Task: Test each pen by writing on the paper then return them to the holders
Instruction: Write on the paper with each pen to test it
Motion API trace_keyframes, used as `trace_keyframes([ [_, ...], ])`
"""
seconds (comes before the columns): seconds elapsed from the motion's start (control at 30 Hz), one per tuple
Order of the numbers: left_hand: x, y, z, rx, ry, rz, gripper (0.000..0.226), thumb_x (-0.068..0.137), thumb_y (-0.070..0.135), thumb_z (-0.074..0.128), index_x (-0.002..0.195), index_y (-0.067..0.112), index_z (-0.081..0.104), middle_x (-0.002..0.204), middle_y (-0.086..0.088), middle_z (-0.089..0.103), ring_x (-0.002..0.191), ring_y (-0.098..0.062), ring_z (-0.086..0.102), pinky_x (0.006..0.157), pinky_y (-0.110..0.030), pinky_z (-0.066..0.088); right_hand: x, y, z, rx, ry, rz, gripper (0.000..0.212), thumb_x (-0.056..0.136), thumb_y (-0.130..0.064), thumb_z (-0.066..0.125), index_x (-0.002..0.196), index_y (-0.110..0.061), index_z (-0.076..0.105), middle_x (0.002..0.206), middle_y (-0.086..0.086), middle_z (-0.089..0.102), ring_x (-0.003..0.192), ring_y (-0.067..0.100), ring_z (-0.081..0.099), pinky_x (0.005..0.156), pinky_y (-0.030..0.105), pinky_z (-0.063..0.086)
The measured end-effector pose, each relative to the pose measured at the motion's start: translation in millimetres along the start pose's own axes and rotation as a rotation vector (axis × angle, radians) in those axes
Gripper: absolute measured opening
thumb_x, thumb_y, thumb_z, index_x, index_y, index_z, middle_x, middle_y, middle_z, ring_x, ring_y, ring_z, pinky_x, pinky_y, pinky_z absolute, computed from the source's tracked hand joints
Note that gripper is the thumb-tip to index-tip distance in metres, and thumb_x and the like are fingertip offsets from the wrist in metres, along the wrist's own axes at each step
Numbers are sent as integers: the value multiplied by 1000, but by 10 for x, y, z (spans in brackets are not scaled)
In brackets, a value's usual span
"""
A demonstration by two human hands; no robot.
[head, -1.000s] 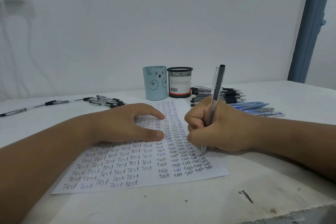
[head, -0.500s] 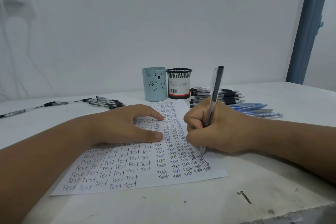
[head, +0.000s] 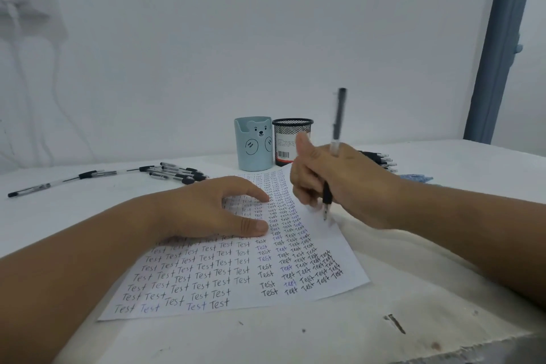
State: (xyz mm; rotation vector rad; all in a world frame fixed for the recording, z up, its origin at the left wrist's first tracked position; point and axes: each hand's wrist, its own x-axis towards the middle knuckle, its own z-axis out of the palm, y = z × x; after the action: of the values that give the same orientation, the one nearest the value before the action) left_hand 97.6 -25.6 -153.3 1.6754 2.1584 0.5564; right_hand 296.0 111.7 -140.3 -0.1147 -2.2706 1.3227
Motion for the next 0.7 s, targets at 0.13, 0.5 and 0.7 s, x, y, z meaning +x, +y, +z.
trace_keyframes([
  [0.13, 0, 0, 5, -10, 5, 4, 80, 48, 90, 73, 121, 66, 54, 144, 31, 44, 139, -4, 39, 120, -43, 31, 232, -126, -17, 26, 94, -46, 46, 88, -59, 48, 84, -14, 58, 55, 4, 38, 43, 18, 39, 43, 23, 33],
  [0.5, -33, 27, 9, -10, 12, 17, 62, 65, 74, 76, 122, 64, 55, 142, 40, 39, 140, 4, 32, 121, -34, 25, 498, 216, 68, -460, 147, -127, 33, 100, -29, 60, 71, -14, 60, 60, -4, 45, 53, 6, 36, 53, 19, 30],
  [0.7, -41, 50, 8, 8, 17, 37, 60, 67, 74, 72, 124, 62, 56, 142, 40, 39, 138, 7, 33, 118, -27, 25, 462, 262, 17, -612, 116, -96, 27, 105, -22, 48, 81, -12, 55, 69, -6, 48, 59, 7, 40, 55, 21, 32],
])
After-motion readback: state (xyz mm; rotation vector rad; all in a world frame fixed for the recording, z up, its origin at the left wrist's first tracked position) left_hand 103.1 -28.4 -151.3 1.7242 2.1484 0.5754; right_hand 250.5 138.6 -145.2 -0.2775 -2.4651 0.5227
